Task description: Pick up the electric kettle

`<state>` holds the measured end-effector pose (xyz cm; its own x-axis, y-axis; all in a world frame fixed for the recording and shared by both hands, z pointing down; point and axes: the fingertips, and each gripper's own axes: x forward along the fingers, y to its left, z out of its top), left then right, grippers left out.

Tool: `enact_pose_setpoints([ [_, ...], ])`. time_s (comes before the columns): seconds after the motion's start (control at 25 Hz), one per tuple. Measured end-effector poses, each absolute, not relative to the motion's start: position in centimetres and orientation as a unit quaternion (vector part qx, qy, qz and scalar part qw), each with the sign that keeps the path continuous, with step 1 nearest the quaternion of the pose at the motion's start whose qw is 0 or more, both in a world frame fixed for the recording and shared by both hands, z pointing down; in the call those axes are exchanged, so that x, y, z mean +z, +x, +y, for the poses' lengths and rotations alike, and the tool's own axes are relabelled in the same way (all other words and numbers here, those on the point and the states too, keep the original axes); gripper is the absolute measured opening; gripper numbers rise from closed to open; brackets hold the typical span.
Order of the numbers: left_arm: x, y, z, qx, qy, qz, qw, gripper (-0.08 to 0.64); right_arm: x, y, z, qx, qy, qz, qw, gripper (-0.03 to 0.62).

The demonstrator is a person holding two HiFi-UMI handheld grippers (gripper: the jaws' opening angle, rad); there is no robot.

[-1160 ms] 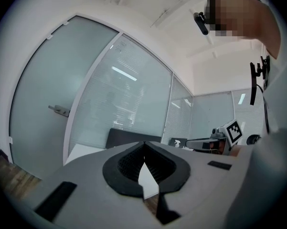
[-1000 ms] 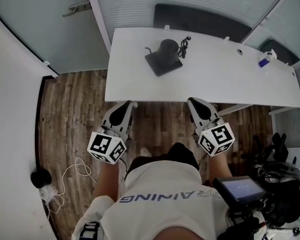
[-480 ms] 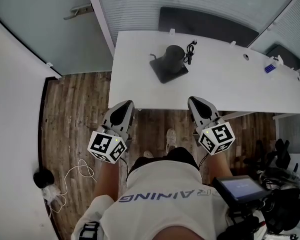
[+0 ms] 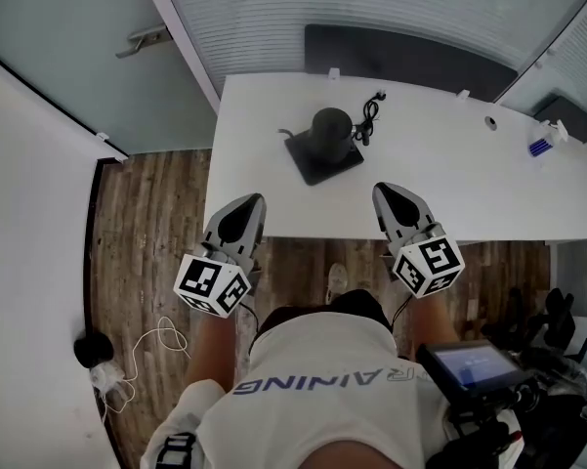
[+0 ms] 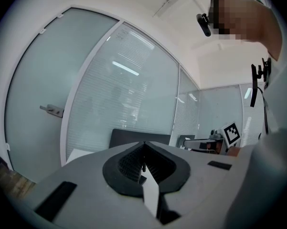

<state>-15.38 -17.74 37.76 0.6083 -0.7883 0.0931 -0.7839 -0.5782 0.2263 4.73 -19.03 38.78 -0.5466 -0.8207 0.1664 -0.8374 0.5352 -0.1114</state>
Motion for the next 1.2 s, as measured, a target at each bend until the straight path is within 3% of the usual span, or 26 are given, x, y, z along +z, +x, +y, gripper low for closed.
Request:
enact_pose_setpoints([
  [0.52, 40.0, -8.1, -24.6, 0.011, 0.861, -0.487, 0.143, 0.017, 42.7, 13.0, -28.4, 0.105, 0.46, -0.881, 0.038, 0.012],
  [1.0, 44.0, -10.0, -28.2, 0.022, 0.861, -0.479, 0.169, 0.017, 49.6, 12.0, -33.2, 0.103, 0.496, -0.858, 0.085, 0.014],
  [1.2, 44.0, -10.8, -29.1, 0.027, 0.863, -0.476, 0.166, 0.017, 53.6, 12.1, -35.1, 0.111, 0.522, -0.837, 0.119, 0.106],
])
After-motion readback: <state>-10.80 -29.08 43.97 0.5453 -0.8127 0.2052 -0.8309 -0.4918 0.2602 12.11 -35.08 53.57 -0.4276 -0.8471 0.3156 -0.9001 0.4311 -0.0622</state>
